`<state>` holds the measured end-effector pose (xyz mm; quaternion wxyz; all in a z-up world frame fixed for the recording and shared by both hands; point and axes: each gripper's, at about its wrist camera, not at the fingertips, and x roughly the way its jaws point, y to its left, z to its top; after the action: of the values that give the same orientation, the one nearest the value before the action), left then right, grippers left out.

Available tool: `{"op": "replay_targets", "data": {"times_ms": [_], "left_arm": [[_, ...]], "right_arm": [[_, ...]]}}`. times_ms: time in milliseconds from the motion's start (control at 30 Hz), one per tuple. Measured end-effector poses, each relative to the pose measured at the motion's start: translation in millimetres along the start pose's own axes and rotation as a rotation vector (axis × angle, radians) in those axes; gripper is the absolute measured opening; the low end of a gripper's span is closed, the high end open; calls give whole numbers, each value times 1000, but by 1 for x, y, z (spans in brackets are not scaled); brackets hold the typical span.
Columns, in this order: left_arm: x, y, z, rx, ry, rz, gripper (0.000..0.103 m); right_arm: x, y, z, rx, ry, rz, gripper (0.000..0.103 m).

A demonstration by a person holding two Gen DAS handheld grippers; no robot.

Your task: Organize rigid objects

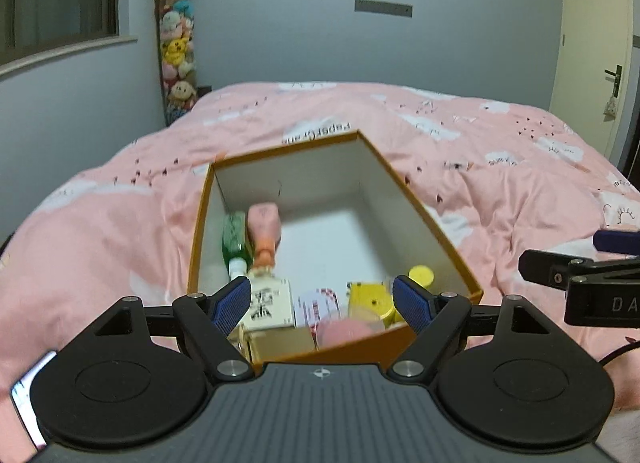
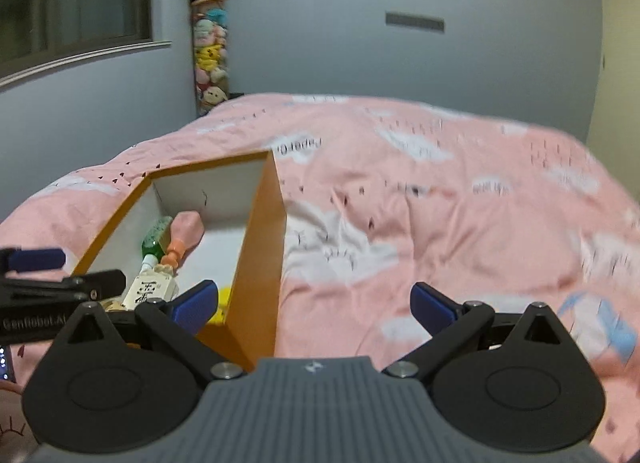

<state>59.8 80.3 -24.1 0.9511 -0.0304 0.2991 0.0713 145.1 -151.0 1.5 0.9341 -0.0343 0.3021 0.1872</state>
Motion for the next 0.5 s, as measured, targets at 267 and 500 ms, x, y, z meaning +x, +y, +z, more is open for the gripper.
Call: {"op": "replay_targets", "data": {"times_ms": [267,500], "left_arm": [[9,-9,-12,-8,58,17,94],[6,-18,-18,24,68,14,94]], "right_arm": [[9,5,-21,18,38,2,100],[12,-1,-28,42,80,-2,100]]}}
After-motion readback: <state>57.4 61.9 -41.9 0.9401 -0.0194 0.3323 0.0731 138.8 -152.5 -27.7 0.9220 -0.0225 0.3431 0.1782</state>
